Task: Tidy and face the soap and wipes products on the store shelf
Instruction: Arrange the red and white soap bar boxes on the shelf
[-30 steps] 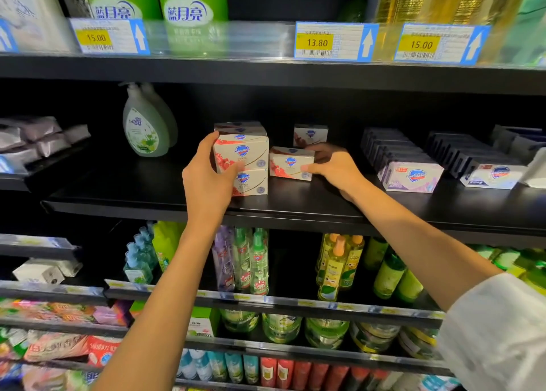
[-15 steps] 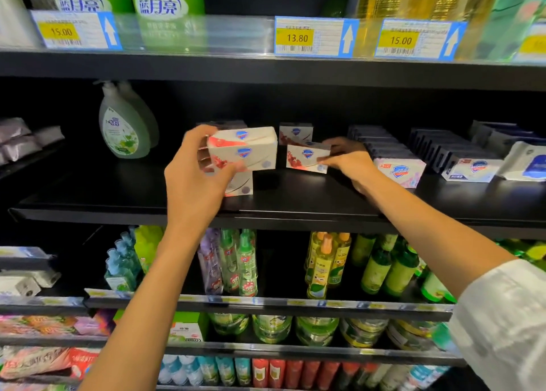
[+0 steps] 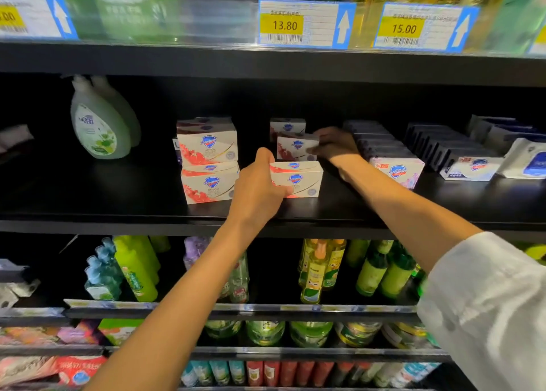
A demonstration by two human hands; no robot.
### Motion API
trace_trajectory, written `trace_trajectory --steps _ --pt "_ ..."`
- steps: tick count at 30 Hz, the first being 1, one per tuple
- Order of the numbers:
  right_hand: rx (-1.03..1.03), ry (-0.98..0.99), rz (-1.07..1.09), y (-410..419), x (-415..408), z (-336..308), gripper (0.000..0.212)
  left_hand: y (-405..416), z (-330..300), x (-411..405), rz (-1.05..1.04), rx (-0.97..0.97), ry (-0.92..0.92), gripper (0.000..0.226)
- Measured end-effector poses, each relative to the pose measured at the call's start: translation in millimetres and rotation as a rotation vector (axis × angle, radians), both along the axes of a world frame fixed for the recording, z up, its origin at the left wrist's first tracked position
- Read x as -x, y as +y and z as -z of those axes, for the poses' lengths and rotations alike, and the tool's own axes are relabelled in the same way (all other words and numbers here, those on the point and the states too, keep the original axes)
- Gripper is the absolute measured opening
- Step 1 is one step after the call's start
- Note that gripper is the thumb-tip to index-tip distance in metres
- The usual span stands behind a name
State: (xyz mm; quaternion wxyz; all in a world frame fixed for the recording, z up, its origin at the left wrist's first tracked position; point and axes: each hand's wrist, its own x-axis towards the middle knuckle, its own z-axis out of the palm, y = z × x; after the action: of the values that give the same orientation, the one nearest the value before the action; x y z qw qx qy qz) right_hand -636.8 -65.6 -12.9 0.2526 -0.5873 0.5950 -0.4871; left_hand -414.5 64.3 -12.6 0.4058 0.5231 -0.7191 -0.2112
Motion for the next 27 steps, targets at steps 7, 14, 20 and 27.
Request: trace_trajectory --steps 7,14,20,27 --pt "0.031 -0.132 0.02 -17.9 -1.2 1.9 0.056 -36.8 -3.8 15.6 -0.09 -0.032 -0.079 0.054" --pt "0.017 -0.208 0.024 -45.2 -6.0 2.9 0.057 -70.5 -0.4 24.7 -0.154 -0.072 -0.068 0.046" --pt "-0.02 -0.235 -0.001 -54.8 -10.9 -0.3 0.05 -92.1 11.2 26.8 -0.157 -0.031 0.022 0.055" --pt "-0.028 -0.312 0.059 -62.7 -8.2 6.5 0.059 -112.4 16.3 29.5 -0.212 -0.011 0.038 0.057"
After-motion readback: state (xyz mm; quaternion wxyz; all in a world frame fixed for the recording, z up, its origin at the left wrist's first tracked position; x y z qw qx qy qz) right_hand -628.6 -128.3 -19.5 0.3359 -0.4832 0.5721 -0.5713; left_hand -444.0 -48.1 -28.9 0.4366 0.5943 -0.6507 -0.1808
